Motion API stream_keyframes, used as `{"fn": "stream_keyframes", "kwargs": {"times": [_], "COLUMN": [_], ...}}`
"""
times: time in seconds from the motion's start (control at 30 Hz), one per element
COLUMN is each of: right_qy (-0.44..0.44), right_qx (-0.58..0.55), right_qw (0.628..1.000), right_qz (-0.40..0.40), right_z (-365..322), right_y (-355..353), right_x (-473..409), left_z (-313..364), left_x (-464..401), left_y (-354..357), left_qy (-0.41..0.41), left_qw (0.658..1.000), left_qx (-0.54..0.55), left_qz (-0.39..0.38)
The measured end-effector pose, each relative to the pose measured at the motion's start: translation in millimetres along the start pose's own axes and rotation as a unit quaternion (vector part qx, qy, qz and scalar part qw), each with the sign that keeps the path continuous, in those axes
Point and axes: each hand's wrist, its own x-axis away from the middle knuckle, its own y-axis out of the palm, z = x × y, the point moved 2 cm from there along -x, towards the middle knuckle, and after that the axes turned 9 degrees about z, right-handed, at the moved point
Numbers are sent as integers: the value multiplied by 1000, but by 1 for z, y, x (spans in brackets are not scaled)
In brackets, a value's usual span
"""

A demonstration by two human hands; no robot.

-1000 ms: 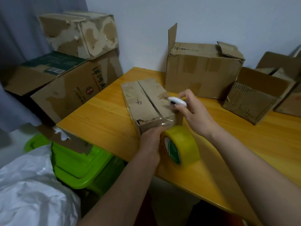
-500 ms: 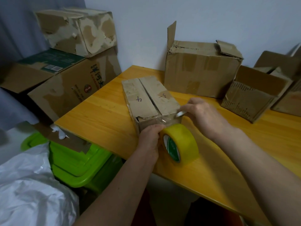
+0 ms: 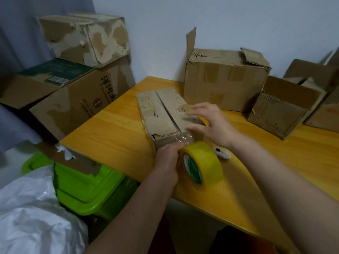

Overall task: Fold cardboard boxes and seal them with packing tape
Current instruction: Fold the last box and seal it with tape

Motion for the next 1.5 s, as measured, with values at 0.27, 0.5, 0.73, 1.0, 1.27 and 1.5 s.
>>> {"fn": "stream_keyframes", "kwargs": {"times": [0.27,0.5,0.73,1.0,1.27,1.5], "right_qy": [22,16,137,203,200,182], "right_qx": [25,67,-139,-279,-301,-323], "right_qw": [980,982,976,939,930,928], "right_qz": [-194,-175,99,1,64,29], "right_z": [4,3,7,-4,-4,-19], "right_y": [41,38,17,-9,-7,10], "right_x": [-22,-15,25,66,58,53], "left_z": [8,2,-2,-2,4,23], "left_x": [-8,-8,-7,10,12,15], "left_y": [-13,-22,-20,8,-5,-21], "left_qy": [-4,-20,80,229,239,250], "left_qw": [999,995,988,966,958,952], "left_qx": [-33,-66,-114,-109,-121,-151], "left_qz": [-24,-73,-70,-57,-103,-89]}}
